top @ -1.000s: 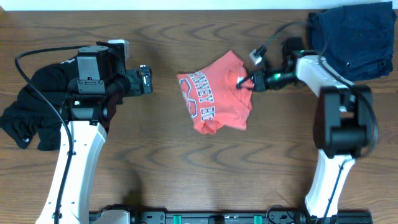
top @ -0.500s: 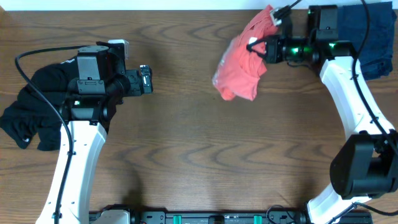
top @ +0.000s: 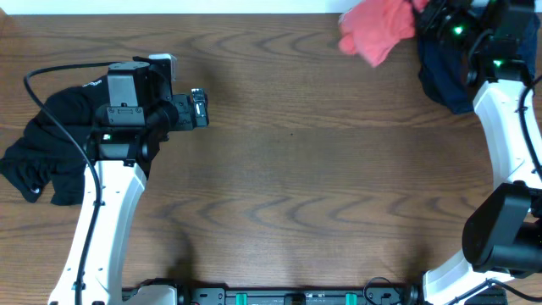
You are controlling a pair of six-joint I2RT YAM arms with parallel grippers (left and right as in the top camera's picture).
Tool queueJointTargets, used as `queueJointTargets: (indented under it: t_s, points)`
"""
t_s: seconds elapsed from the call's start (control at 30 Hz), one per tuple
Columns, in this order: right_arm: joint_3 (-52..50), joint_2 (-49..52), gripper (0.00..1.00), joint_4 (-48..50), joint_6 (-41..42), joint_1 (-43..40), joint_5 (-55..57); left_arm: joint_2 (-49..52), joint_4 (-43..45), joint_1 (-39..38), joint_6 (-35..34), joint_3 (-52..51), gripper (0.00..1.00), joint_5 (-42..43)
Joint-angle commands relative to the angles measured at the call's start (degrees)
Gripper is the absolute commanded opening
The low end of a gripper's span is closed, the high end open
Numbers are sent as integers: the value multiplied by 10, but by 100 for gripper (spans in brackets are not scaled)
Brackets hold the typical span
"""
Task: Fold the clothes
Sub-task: 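Lift the red shirt and carry it right onto the navy stack, then lower the red shirt onto the navy stack and open the right gripper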
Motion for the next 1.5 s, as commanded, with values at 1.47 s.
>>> queueJointTargets:
  t_s: [1.47]
  points:
    - [77, 191, 1, 255, -40, -178, 74, 17, 55, 3, 7, 7, 98, -7]
